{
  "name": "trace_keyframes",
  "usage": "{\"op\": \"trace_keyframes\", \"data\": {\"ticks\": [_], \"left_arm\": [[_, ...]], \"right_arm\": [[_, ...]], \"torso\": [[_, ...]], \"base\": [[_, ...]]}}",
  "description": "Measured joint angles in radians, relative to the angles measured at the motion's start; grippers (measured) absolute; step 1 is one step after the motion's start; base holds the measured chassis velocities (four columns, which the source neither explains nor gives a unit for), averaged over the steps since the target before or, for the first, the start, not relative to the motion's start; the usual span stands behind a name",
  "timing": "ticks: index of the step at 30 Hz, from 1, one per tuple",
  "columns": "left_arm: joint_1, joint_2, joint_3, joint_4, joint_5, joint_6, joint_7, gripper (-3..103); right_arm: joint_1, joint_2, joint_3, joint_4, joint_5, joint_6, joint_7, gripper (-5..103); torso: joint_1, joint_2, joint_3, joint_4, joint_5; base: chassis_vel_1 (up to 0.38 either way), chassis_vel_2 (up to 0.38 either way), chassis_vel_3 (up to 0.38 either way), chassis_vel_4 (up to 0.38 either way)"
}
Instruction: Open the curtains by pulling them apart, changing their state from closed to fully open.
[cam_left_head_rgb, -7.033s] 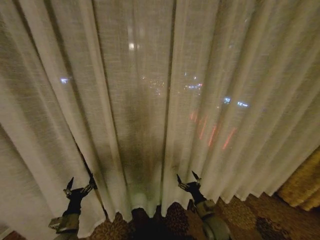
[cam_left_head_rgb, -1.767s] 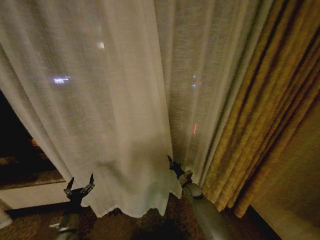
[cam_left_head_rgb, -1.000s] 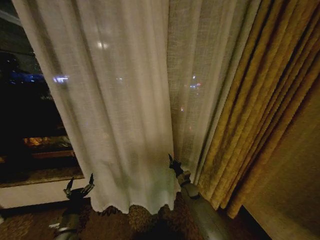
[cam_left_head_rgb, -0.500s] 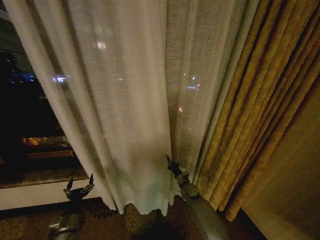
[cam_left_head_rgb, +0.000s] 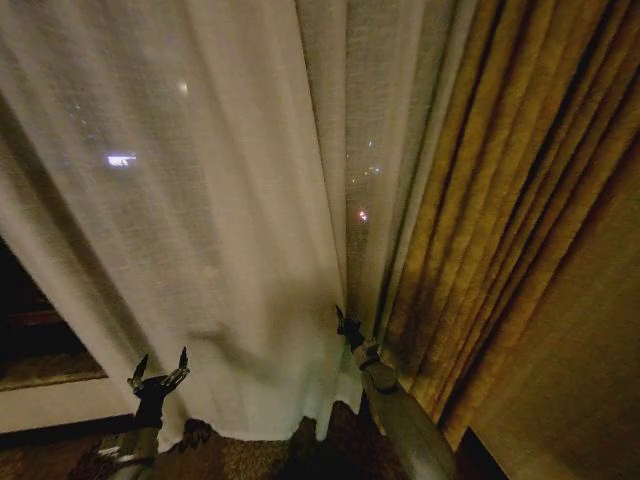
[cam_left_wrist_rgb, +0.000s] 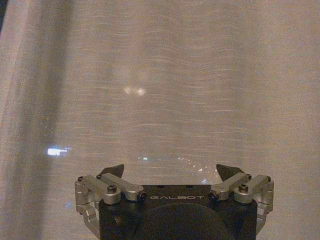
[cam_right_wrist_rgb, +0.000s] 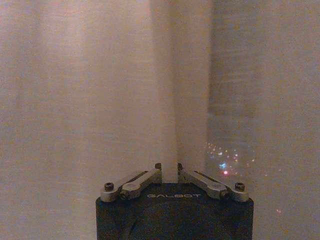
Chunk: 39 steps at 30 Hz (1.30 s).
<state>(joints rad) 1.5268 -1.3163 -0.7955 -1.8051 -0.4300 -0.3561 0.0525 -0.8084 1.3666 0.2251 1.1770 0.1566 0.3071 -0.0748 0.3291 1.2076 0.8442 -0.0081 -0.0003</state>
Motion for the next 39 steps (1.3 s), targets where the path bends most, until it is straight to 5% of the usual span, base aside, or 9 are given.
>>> {"op": "trace_keyframes", "data": {"ticks": [14,33,39], "left_arm": [[0.0,0.0,0.0,0.0,0.0,0.0,-0.001,100],[0.0,0.0,0.0,0.0,0.0,0.0,-0.001,100],[0.0,0.0,0.0,0.0,0.0,0.0,-0.001,100]], "right_arm": [[0.132,-0.009,0.016,-0.127,-0.011,-0.078,0.125,0],[0.126,-0.135,0.191,-0.091,-0.077,-0.317,0.427,0],[0.09,-0.134,0.154,-0.008,0.002,-0.315,0.367,0]], "torso": [[0.0,0.0,0.0,0.0002,0.0004],[0.0,0.0,0.0,-0.0001,0.0004],[0.0,0.0,0.0,-0.0002,0.0003]], "base": [[0.017,0.007,-0.018,-0.006],[0.0,0.0,0.0,0.0],[0.0,0.0,0.0,0.0]]}}
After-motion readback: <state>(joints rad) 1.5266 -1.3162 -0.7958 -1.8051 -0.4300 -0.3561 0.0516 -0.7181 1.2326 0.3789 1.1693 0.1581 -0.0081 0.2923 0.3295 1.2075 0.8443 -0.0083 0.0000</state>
